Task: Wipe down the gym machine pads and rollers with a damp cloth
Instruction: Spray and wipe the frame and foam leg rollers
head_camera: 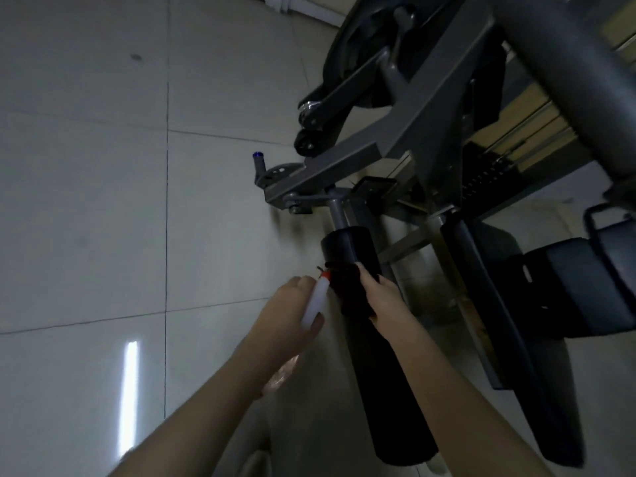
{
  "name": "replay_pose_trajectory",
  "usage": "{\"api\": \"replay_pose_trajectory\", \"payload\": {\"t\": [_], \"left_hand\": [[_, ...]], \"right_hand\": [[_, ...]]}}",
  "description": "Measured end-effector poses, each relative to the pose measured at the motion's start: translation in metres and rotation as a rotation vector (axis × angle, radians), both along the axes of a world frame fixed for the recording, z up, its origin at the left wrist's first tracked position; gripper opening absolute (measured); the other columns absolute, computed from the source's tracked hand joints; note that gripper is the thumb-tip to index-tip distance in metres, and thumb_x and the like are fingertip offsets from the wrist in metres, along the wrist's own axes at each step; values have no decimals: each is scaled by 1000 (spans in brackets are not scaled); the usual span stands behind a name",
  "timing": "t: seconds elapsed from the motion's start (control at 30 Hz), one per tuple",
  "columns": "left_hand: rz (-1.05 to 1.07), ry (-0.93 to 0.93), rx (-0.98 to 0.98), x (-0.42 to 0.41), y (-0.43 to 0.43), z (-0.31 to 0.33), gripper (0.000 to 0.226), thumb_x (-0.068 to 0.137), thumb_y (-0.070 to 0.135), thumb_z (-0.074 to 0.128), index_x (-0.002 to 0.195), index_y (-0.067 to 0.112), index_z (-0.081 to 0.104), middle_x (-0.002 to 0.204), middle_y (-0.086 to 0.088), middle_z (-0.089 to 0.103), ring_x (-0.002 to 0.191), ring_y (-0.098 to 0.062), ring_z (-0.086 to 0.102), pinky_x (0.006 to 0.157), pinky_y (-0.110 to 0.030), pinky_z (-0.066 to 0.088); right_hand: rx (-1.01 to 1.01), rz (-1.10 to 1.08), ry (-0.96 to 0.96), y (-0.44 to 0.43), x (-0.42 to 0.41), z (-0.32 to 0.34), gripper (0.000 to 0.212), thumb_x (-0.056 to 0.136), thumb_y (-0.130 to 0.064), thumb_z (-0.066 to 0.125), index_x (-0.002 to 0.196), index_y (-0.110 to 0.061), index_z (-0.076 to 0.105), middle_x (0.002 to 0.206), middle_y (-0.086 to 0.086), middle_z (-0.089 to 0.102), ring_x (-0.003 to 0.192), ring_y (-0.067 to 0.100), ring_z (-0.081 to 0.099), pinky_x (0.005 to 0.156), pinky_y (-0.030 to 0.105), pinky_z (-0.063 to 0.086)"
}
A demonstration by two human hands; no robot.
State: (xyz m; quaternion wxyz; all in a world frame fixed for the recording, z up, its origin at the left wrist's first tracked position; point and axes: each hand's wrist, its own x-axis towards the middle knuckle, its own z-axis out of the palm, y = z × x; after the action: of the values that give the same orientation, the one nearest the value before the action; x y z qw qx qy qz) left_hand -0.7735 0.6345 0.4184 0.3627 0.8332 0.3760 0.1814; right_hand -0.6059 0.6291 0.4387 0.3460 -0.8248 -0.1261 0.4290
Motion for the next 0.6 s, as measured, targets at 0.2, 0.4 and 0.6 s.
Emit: {"api": "replay_pose_trajectory", "payload": {"t": [0.2, 0.4, 0.6], "left_hand": [[15, -39, -122, -23, 47, 16, 50, 85, 21, 37, 127, -2, 49, 98, -12, 52, 92, -24, 49, 78, -29, 38], [-3, -80, -210, -56, 92, 32, 35, 86, 28, 48, 116, 11, 50, 96, 4, 45, 87, -12, 44, 76, -21, 35], [-169, -32, -208, -73, 144, 102, 39, 81, 28, 50, 113, 6, 55, 103, -6, 57, 93, -21, 56, 75, -25, 44]], "right_hand": [[28, -191, 123, 15, -37, 17, 41, 89, -43, 58, 97, -4, 67, 80, 12, 69, 73, 25, 67, 66, 30, 56], [58, -335, 269, 44, -86, 57, 61, 87, -60, 46, 117, -9, 63, 112, 18, 67, 105, 30, 62, 93, 39, 48], [186, -464, 340, 66, -112, 123, 41, 87, -49, 57, 96, -10, 63, 95, 14, 67, 92, 25, 62, 99, 38, 45]]}}
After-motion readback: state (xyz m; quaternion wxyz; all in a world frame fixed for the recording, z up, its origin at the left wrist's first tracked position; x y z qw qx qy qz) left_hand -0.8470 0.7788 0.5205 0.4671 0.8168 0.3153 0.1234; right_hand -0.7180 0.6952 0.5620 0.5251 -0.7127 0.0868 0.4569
